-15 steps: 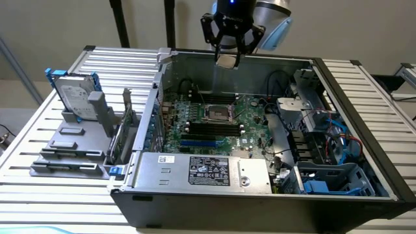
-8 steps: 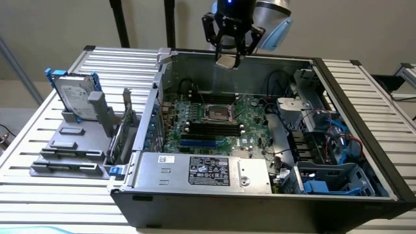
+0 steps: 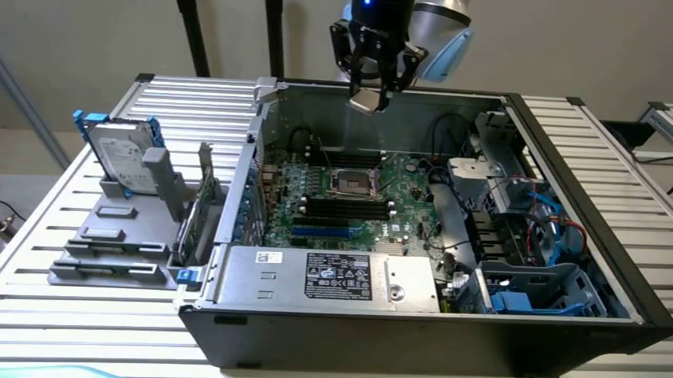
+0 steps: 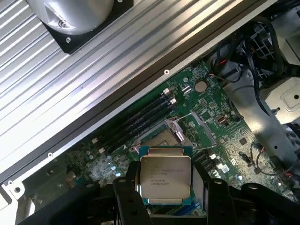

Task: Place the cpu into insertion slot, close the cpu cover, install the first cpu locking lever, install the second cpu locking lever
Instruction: 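Place the cpu into insertion slot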

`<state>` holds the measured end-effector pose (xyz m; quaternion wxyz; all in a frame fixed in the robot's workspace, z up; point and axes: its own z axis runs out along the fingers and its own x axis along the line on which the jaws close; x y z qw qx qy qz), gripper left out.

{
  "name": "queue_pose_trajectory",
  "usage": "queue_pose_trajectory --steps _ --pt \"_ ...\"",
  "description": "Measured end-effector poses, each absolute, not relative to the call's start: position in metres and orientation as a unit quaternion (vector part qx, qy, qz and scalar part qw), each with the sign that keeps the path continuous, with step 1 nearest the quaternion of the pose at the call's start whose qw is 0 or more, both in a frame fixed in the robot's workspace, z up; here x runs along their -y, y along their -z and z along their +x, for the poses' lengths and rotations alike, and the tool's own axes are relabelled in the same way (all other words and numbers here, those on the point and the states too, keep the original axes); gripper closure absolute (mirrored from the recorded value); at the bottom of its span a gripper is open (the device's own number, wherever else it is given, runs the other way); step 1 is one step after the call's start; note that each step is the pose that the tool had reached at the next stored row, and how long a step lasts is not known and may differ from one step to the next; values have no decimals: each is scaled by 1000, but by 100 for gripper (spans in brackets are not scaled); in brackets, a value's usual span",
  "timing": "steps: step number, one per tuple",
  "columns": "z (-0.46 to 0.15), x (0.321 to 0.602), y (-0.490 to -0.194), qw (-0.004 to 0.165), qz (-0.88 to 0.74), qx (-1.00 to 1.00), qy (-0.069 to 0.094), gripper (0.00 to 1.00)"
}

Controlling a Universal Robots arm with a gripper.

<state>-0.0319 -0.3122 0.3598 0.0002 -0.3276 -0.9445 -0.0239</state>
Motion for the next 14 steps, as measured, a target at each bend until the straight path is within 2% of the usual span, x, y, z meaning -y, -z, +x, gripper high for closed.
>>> queue_pose_trajectory --steps 14 --pt "-32 312 -357 -3 -444 896 24 45"
